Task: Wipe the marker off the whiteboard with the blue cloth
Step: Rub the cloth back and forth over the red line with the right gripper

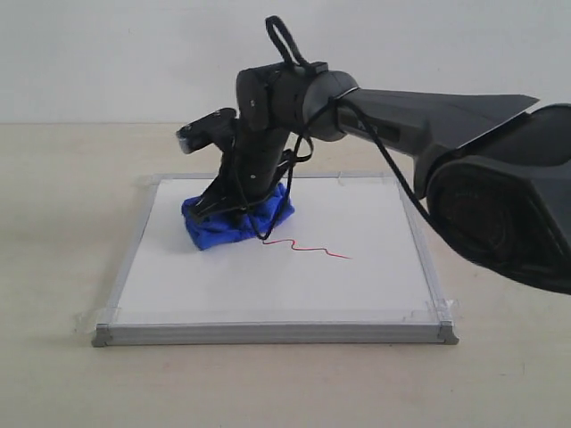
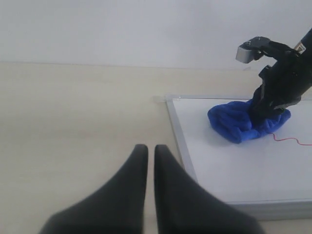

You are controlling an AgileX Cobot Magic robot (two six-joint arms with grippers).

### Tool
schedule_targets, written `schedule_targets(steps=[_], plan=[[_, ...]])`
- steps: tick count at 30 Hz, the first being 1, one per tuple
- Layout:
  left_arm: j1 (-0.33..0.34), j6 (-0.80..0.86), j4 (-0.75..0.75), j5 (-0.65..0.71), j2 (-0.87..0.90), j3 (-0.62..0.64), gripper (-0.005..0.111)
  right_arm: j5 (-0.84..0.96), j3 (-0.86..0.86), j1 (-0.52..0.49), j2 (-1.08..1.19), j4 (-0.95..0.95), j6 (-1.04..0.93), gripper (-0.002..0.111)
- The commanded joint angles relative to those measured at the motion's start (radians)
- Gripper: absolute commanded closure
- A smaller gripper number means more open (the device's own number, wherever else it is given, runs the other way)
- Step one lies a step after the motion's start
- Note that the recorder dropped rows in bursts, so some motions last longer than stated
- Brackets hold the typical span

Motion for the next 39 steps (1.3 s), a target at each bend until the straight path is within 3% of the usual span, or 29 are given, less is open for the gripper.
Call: schedule_targets(steps=[1,4,7,15,22,31,39], plan=[[0.003,0.002,0.001,-0.007,-0.003,0.003,0.102,0.160,0.019,0.045,0.038,-0.004,-0.002,0.108],[0.003,0.002,0.001,-0.007,-0.003,0.003,0.102,0.273,0.019,0.016,0.038,-0.188,0.108,0.108],[0.003,0.002,0.001,-0.007,-0.003,0.003,0.102,0.273,0.022,-0.046,0.036,-0.301,0.126,0.108],[0.003,0.002,0.001,-0.007,-0.003,0.003,0.102,0.273,0.021,-0.196,-0.016,-0.271,0.242,0.108],[0.003,0.002,0.001,-0.007,-0.003,0.003,0.102,0.273,0.021,-0.093,-0.010,-0.070,0.152,0.108],[0.003,0.002,0.001,-0.007,-0.003,0.003,0.102,0.273,0.021,0.131,0.007,-0.078,0.060,0.108],[0.003,0.002,0.001,-0.007,-0.003,0.003,0.102,0.273,0.111,0.014,-0.025,-0.163,0.170,0.108]])
